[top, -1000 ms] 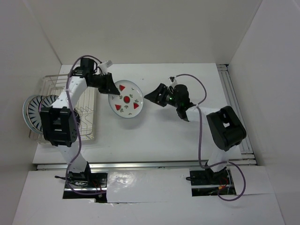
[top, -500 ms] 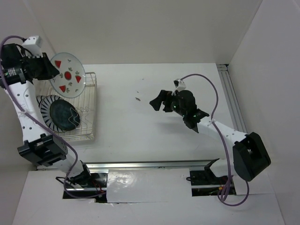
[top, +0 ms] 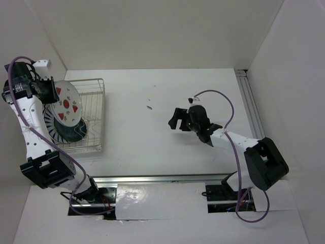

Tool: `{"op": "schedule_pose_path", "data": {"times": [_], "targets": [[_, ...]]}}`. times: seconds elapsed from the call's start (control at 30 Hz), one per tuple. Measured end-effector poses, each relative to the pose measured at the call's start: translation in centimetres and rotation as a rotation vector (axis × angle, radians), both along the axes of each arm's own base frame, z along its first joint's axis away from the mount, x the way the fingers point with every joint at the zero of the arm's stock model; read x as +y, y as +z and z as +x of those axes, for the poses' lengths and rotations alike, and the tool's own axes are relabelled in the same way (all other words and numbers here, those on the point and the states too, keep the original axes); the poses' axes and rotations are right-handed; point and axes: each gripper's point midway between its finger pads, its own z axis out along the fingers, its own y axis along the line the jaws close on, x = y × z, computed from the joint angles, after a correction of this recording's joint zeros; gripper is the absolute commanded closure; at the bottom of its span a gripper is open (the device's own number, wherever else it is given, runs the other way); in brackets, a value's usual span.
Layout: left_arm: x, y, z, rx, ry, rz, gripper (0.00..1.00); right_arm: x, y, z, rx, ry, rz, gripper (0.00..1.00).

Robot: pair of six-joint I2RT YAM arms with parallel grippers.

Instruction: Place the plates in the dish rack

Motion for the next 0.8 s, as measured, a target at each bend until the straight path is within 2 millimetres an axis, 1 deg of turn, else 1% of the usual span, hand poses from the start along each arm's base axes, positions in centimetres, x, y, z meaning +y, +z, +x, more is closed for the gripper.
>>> {"op": "schedule_pose_path", "data": {"times": [0.1, 0.3, 0.37, 0.47, 0.63, 0.8], "targets": [[0.5, -0.7, -0.5, 0.021, 0.023, 0.026, 1.00, 0.0, -1.1, -0.1, 0.027, 0.003, -0.014, 0.01], [1.0, -1.1, -1.5, 0.024, 0.054, 0.070, 1.00, 0.1, -1.2, -0.1, 0.031, 0.007, -0.012, 0.01], [1.1, -1.5, -1.8, 0.027, 0.062, 0.080, 1.00, 0.1, -1.2, -0.1, 0.031, 0.007, -0.012, 0.01], [1.1, -2.7, -2.1, 0.046, 0.065, 0.078, 1.00, 0.1, -1.4, -0.1, 0.033, 0.006, -0.014, 0.01], [0.6, -5.4, -2.8, 0.108, 0.059, 0.042, 1.00, -0.1, -2.1, 0.0, 0.048, -0.002, -0.030, 0.01], [0.1, -6.3, -3.1, 0.116, 0.048, 0.024, 1.00, -0.2, -2.9, -0.1, 0.065, -0.006, -0.042, 0.01]]}}
